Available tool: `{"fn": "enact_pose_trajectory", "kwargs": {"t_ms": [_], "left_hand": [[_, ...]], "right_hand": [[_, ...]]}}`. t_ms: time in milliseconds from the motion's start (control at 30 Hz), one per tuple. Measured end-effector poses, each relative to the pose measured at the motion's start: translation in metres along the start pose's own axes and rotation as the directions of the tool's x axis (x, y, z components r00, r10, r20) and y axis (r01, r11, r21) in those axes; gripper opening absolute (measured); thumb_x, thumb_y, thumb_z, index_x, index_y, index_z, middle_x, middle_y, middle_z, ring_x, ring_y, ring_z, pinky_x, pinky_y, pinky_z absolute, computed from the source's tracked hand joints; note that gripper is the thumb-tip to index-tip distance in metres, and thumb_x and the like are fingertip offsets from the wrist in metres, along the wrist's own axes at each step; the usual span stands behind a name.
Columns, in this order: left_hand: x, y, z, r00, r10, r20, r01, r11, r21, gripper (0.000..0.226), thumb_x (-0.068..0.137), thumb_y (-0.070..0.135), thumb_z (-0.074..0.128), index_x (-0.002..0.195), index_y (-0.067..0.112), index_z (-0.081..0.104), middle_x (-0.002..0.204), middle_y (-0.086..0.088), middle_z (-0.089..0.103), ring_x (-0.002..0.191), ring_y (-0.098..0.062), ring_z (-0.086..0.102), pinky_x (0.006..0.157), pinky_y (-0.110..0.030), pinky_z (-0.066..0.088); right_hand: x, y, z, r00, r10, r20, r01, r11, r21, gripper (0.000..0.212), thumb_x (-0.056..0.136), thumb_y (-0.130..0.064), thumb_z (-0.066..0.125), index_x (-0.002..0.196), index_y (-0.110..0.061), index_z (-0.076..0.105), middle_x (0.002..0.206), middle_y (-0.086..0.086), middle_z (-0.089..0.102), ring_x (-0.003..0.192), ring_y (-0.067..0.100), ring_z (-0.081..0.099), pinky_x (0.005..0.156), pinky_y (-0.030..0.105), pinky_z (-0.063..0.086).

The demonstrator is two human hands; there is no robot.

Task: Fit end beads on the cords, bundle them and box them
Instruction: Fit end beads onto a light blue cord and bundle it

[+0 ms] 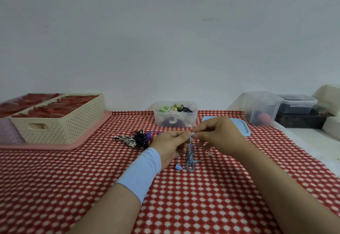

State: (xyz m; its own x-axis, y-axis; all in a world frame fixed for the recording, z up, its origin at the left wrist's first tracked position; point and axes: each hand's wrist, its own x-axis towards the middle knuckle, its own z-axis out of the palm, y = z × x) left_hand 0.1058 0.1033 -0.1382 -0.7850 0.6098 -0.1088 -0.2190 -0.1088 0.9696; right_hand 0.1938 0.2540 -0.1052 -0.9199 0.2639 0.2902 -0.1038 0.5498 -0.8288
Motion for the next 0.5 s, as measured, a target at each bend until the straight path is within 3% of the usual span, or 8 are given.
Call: {"fn": "enact_pose_trajectory", "kwargs": {"t_ms": [300, 500], "left_hand": [[-0.0007, -0.0012, -0.0018, 0.994, 0.106, 0.009, -0.106, 0.992, 0.061, 0.01, 0.089, 0.009, 0.069, 0.098, 0.008, 0.073, 0.074, -0.002, 0.066, 0.066, -0.012, 0.057, 0.068, -0.026, 0.053], [-0.0002, -0.0018, -0.0043, 0.981, 0.192, -0.033, -0.183, 0.968, 0.172, 0.006, 0.087, 0.012, 0.072, 0.091, 0.013, 0.076, 0.069, 0.0, 0.069, 0.065, -0.014, 0.059, 0.077, -0.033, 0.055]], "right_hand": [[-0.0016, -0.0009, 0.0024, 0.997, 0.07, -0.012, -0.067, 0.981, 0.183, 0.007, 0.083, -0.005, 0.079, 0.087, -0.011, 0.081, 0.072, 0.006, 0.077, 0.058, 0.013, 0.069, 0.052, 0.023, 0.057], [-0.0012, 0.0014, 0.0043, 0.993, 0.111, 0.034, -0.116, 0.966, 0.232, 0.008, 0.087, -0.009, 0.078, 0.094, -0.01, 0.08, 0.08, 0.01, 0.077, 0.061, 0.016, 0.07, 0.056, 0.032, 0.061]]}}
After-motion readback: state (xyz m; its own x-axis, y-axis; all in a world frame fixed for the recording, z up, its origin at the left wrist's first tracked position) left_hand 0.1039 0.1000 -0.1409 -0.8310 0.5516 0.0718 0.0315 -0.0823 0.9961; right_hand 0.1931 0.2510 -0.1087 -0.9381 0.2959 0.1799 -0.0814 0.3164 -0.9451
